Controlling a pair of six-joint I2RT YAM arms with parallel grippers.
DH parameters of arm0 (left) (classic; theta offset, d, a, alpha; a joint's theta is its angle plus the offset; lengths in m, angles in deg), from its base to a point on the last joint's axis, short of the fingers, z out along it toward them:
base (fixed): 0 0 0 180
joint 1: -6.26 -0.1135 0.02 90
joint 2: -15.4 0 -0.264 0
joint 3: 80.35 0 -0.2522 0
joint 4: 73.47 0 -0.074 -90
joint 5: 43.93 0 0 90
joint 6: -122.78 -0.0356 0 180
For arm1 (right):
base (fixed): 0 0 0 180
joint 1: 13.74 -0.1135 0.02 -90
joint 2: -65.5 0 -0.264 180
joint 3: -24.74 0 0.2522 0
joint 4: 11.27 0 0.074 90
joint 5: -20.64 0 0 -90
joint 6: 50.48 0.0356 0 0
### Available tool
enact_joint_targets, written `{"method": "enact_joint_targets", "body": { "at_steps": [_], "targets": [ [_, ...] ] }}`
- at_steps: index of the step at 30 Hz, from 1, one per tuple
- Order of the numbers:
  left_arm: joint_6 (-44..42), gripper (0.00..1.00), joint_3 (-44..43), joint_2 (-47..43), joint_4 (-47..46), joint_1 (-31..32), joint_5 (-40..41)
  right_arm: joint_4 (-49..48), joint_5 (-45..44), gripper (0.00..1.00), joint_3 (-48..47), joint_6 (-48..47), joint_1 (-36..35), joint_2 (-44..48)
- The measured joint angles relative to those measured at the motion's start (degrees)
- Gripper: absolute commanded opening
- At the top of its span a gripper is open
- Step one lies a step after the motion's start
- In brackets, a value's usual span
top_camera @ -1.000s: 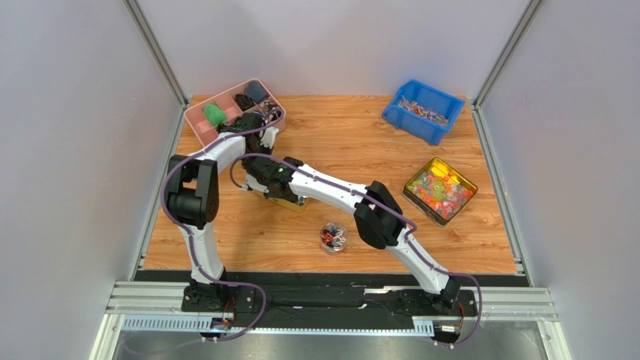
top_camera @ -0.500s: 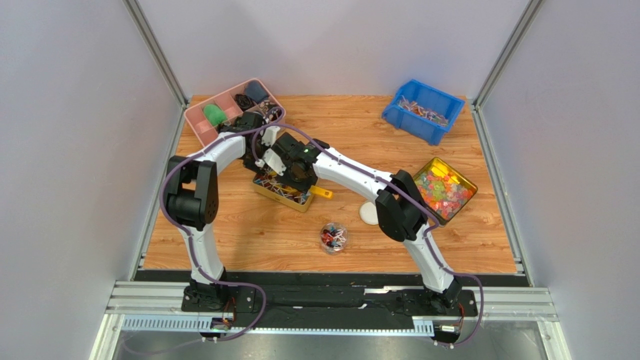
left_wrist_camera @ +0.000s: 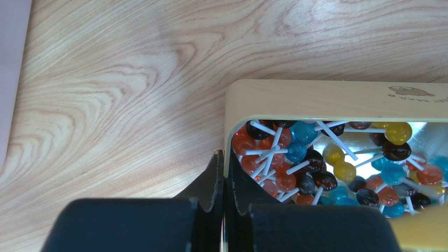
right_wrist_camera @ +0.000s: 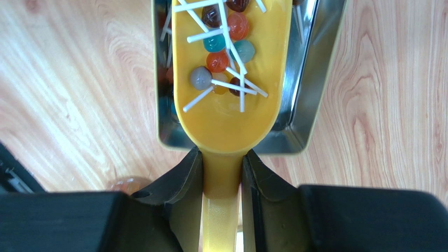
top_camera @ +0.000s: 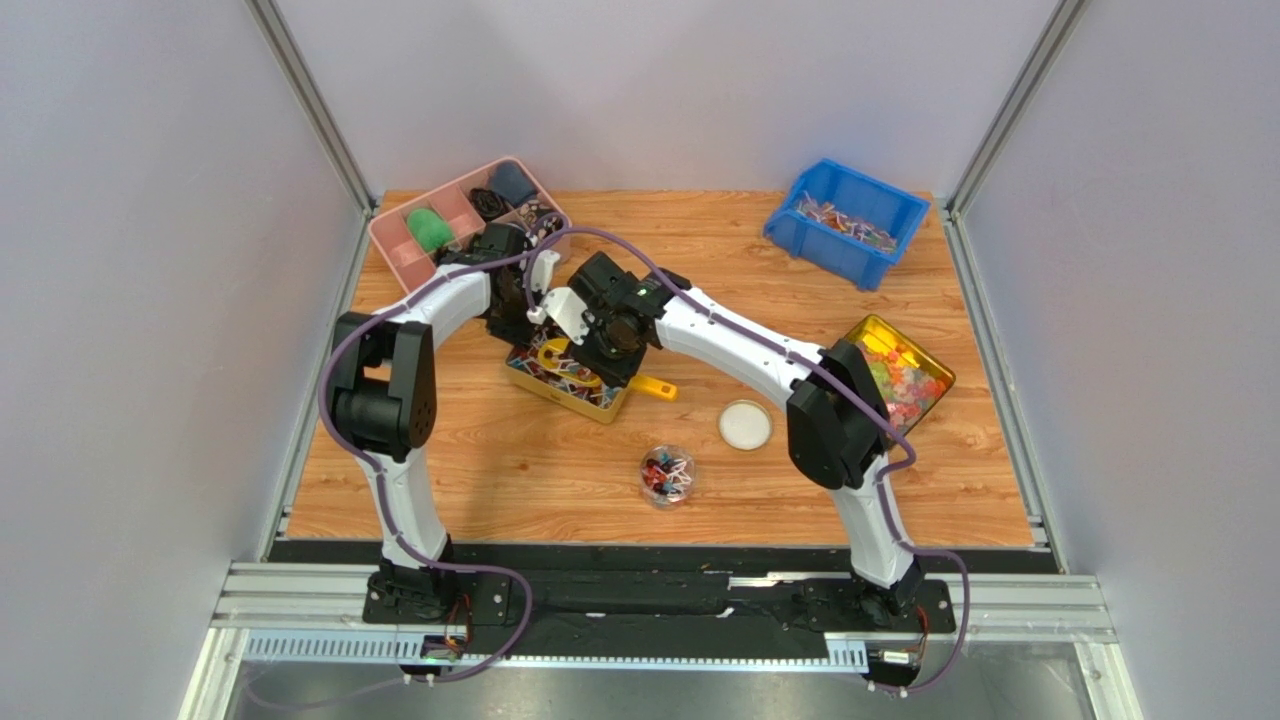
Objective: Pack the candies
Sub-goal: Place the storage box at the center of the board, then place the fake candies in the packing bottle.
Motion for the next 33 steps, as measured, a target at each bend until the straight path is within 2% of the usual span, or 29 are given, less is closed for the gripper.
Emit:
{"method": "enact_joint_targets", "body": {
  "at_steps": [12, 24, 33],
  "targets": [
    [0.0, 0.0, 0.0, 0.0, -0.02, 0.0, 0.15, 2.56, 4.87, 0.0, 8.55, -4.02, 2.8, 11.3],
    [0.87, 0.0, 0.0, 0.24, -0.74, -0.02, 1.07, 14.38, 4.9, 0.0, 19.54, -12.61, 4.94, 29.7],
    [2.99, 0.0, 0.0, 2.14, -2.43, -0.11, 1.95, 20.81, 3.32, 0.0, 25.64, -15.96, 4.9, 36.24]
  ]
}}
